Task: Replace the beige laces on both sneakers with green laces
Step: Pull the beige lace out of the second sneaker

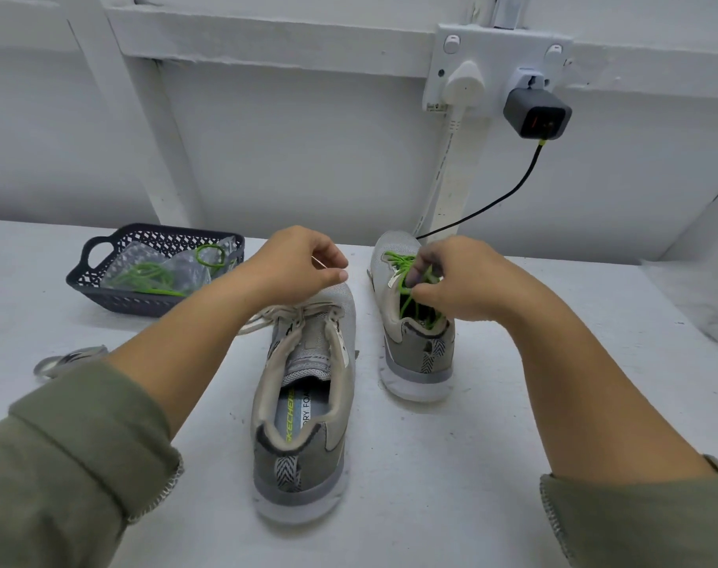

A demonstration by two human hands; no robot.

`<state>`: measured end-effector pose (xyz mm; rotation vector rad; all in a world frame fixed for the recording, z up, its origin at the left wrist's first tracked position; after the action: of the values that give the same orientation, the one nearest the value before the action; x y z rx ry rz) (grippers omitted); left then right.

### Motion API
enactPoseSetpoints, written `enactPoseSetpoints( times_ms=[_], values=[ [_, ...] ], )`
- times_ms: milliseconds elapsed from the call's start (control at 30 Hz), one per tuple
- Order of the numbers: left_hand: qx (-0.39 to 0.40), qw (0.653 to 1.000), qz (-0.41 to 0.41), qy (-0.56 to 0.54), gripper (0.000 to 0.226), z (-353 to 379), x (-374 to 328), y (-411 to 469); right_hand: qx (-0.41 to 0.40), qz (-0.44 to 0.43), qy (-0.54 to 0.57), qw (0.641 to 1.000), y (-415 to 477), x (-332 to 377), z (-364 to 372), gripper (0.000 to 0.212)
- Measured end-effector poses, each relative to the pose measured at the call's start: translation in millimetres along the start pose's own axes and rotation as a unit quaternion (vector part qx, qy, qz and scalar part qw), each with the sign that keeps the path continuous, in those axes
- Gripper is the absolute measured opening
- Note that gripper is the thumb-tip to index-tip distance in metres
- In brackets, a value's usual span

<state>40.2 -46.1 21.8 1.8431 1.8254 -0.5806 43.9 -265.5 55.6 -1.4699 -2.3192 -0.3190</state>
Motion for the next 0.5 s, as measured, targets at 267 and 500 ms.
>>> enactPoseSetpoints(
  times_ms=[267,500],
  values=[
    [0.040,0.996,-0.030,0.074,0.009,-24.3,38.2,-37.4,-0.013,-0.106,-0.058,0.993,2.0,54.1,46.1,0.011],
    [0.038,0.998,-0.035,0.020,0.027,-2.2,69.6,-52.5,-0.050,0.048,0.090,0.993,-9.4,66.3,105.5,0.024]
  ],
)
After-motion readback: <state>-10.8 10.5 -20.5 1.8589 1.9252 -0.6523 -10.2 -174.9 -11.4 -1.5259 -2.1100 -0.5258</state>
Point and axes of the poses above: each hand's wrist, its own y-axis towards the middle knuckle, its own z-axis out of the palm, x = y × z, the point moved 1 cm from there along y, towards the middle knuckle, and after that the axes turned 3 degrees about -z, right-handed, at the moved point
